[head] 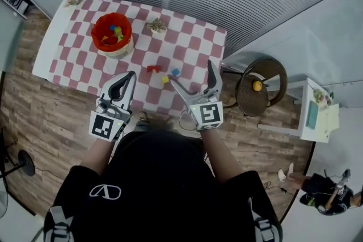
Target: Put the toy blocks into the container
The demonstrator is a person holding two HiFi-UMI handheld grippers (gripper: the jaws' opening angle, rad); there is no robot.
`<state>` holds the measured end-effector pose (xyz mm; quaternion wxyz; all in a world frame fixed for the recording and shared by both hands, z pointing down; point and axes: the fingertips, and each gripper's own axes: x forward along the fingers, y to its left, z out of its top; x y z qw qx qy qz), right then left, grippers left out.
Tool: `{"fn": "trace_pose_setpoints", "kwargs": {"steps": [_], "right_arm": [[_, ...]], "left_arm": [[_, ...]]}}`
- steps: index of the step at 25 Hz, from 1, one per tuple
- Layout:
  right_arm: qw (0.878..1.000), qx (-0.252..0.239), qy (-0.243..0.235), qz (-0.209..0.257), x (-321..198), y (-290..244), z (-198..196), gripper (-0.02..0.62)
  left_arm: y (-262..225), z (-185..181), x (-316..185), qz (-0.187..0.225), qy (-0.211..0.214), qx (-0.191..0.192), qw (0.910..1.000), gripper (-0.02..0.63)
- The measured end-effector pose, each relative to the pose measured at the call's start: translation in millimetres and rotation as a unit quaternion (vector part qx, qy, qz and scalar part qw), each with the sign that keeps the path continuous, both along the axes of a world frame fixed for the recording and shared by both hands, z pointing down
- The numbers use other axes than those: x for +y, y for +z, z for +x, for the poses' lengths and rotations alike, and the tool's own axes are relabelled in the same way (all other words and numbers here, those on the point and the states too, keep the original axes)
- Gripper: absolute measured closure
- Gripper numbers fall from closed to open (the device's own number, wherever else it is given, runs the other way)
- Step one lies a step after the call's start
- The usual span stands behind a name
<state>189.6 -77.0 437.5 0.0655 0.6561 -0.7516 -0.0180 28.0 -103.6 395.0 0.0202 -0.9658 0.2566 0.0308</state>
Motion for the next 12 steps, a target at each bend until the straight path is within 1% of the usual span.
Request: {"fn": "trace_pose_setpoints", "kwargs": {"steps": [5,8,12], "right_arm": [[0.999,0.002,-0.006,-0.039,-9.0,32.8,9.0,0.06],[0.997,0.007,-0.006,-0.075,-18.5,61.7,18.1,0.077],[0.992,0.014,-0.012,-0.128,-30.6,109.4,25.8,0.077]], "left_arm": [[5.4,-3.3,-1.4,-0.005,-0.007,-0.005,0.9999,0.6],[10.5,-4.6,-3.4,-0.011,-0.011,-0.009,0.9998,0.6],[13.7,-5.9,-3.7,-0.011,-0.014,-0.011,0.9998,0.6]]}}
